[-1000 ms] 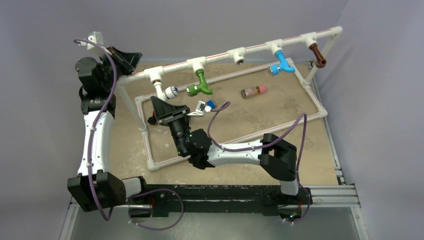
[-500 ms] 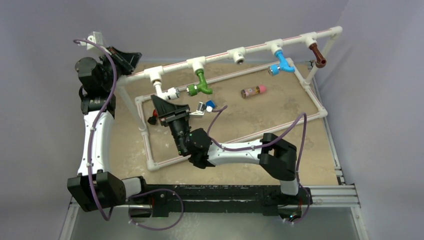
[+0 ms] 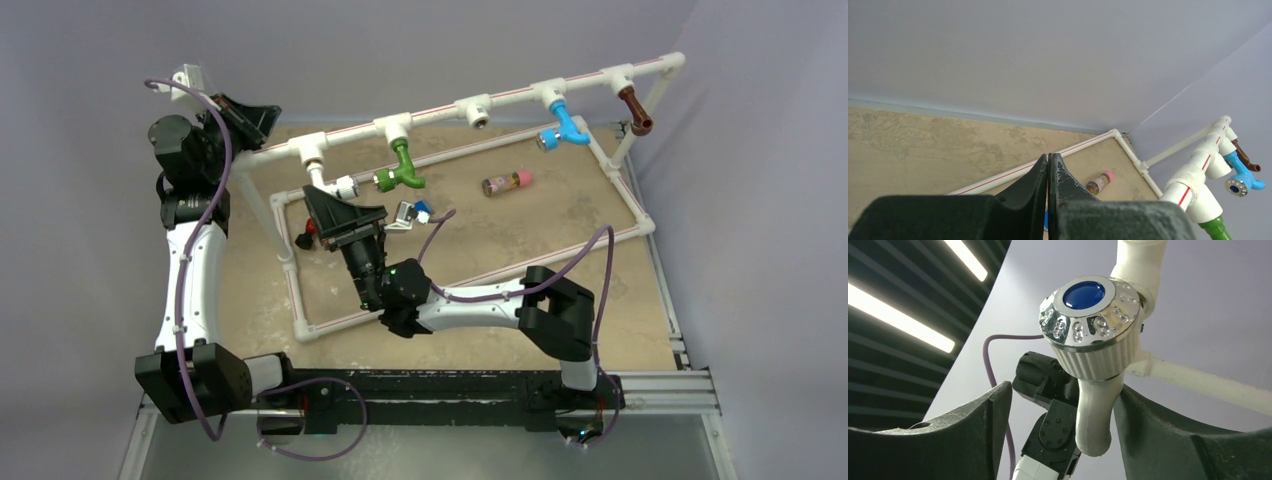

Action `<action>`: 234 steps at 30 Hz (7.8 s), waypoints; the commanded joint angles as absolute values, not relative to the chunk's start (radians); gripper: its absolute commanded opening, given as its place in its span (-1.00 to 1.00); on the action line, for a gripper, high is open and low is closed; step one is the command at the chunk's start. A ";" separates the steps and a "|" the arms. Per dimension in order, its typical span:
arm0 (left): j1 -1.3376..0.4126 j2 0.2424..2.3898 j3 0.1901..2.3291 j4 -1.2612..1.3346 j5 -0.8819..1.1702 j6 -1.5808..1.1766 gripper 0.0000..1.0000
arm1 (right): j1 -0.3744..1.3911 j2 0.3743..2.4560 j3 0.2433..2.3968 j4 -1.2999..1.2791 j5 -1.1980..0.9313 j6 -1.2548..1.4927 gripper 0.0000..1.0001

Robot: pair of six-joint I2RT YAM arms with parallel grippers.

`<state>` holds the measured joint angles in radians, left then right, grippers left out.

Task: Install the water faucets

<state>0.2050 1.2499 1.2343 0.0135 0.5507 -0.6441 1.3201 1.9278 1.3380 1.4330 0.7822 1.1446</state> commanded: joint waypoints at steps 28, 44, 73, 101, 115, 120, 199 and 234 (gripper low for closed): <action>0.197 1.351 1.097 -0.352 0.625 -0.645 -1.00 | 1.325 1.655 1.109 1.345 0.706 0.987 0.61; 0.201 1.356 1.097 -0.351 0.636 -0.649 -1.00 | 1.325 1.446 0.949 1.208 0.703 0.530 0.61; 0.210 1.373 1.094 -0.344 0.673 -0.655 -1.00 | 1.377 1.505 1.046 1.062 0.516 -1.506 0.77; 0.210 1.377 1.094 -0.339 0.693 -0.658 -1.00 | 1.302 1.723 1.390 0.725 0.436 -1.633 0.61; 0.212 1.384 1.094 -0.340 0.695 -0.661 -1.00 | 1.278 1.777 1.447 0.694 0.447 -1.578 -0.04; 0.214 1.382 1.094 -0.339 0.698 -0.661 -1.00 | 1.276 1.793 1.444 0.739 0.477 -1.550 -0.55; 0.216 1.379 1.085 -0.326 0.723 -0.672 -1.00 | 1.279 1.780 1.365 1.313 0.787 1.406 -0.54; 0.217 1.378 1.088 -0.333 0.708 -0.667 -1.00 | 1.278 1.638 1.165 1.111 0.724 1.335 0.30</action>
<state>0.2287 1.2724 1.2324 0.0631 0.6502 -0.6800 1.2716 1.7100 1.1873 1.1141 0.7357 1.3525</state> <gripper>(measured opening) 0.002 0.647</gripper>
